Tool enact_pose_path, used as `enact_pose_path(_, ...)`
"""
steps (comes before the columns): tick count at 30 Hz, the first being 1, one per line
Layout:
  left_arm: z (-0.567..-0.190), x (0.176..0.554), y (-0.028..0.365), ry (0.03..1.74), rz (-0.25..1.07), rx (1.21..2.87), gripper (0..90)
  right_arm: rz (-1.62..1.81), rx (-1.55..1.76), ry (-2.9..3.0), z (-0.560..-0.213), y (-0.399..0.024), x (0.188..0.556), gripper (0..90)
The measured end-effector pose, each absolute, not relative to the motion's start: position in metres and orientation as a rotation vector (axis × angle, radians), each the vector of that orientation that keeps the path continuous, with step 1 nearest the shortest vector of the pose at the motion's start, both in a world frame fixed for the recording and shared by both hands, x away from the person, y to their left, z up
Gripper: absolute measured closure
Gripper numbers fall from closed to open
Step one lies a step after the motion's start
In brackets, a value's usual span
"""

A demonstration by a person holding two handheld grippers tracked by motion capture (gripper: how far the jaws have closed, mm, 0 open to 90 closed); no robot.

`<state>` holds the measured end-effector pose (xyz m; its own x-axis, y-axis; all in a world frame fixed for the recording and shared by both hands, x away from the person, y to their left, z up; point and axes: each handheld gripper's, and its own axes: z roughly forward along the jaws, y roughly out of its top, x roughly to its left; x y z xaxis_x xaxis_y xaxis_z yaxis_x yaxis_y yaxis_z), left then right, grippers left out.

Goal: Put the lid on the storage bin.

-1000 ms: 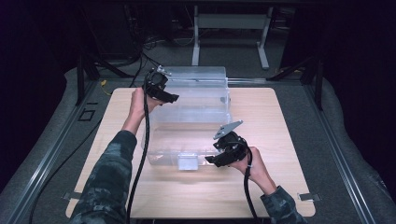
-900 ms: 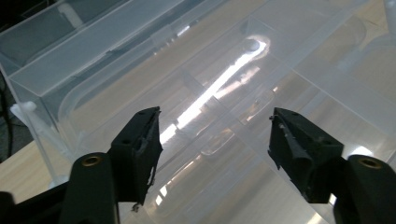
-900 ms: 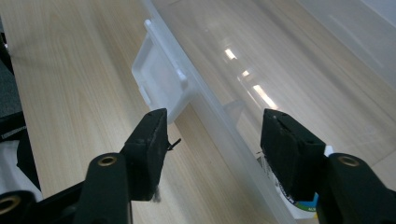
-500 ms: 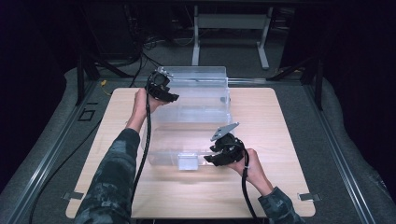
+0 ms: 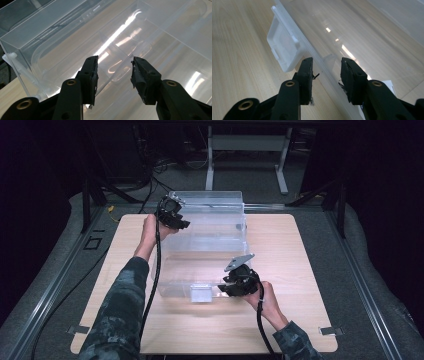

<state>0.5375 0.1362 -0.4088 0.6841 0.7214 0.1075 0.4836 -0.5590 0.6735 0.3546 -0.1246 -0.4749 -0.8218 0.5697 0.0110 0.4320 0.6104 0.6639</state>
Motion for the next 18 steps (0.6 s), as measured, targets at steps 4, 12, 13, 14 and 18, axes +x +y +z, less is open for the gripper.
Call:
enact_pose_path(4, -0.406, 0.539, 0.137, 0.912, 0.478, 2.301, 58.2, 1.056, 0.836, 2.621, -0.477, -0.127, 0.354, 62.1)
enact_pose_path(12, -0.402, 0.543, 0.136, 0.911, 0.441, 2.339, 62.5, 1.047, 0.835, 2.605, -0.480, -0.124, 0.353, 61.0)
enact_pose_path(13, -0.402, 0.543, 0.136, 0.914, 0.439, 2.339, 62.5, 1.043, 0.833, 2.607, -0.480, -0.123, 0.353, 60.8)
enact_pose_path(14, -0.402, 0.543, 0.136, 0.916, 0.437, 2.343, 62.5, 1.025, 0.842, 2.614, -0.482, -0.122, 0.354, 62.8)
enact_pose_path(18, -0.401, 0.542, 0.135, 0.912, 0.441, 2.359, 63.8, 1.021, 0.835, 2.603, -0.489, -0.119, 0.354, 63.3)
